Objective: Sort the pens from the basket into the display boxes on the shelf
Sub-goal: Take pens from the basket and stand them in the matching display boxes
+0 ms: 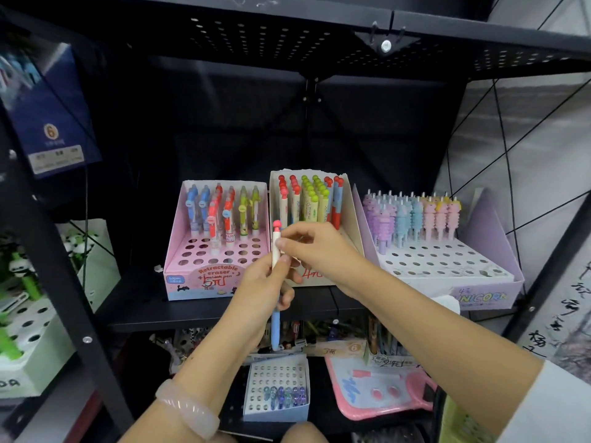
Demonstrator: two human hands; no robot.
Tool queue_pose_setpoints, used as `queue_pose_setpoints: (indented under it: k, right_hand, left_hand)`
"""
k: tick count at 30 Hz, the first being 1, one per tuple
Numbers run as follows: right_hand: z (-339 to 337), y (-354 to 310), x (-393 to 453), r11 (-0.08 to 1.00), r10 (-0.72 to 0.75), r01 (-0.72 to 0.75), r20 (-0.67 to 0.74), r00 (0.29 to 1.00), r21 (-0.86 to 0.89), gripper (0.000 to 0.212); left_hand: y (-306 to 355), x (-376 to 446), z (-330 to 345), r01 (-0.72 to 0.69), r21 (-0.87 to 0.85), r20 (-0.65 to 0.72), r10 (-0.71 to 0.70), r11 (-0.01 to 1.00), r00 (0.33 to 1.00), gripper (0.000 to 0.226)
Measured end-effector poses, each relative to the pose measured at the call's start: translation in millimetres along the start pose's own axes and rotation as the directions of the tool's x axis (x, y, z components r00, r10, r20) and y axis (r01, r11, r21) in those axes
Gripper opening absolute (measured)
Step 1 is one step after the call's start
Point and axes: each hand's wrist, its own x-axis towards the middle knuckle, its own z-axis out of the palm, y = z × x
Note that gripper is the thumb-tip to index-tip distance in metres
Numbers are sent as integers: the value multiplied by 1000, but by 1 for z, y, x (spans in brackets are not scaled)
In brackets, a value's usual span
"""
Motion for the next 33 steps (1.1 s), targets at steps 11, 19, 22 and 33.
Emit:
queue_pose_setpoints:
  k: [11, 19, 22, 33]
  right_hand:
    - [-26, -14, 27, 961, -216, 99, -472, 855, -259, 7]
    - [-27, -14, 41, 856, -316, 58, -431, 845, -514, 13]
    - [-28, -13, 42, 854, -299, 40, -425, 854, -519, 13]
    - [-34, -10, 53, 828, -273, 4, -397, 876, -561, 31]
  left_hand:
    - [21, 15, -37, -229, 346, -84, 273, 910, 958, 23]
    - [16, 16, -39, -248, 377, -40, 283, 893, 958, 24]
    - [15, 15, -40, -249, 382, -37, 284, 890, 958, 24]
    - [14, 16, -39, -237, 411, -35, 275, 880, 961, 23]
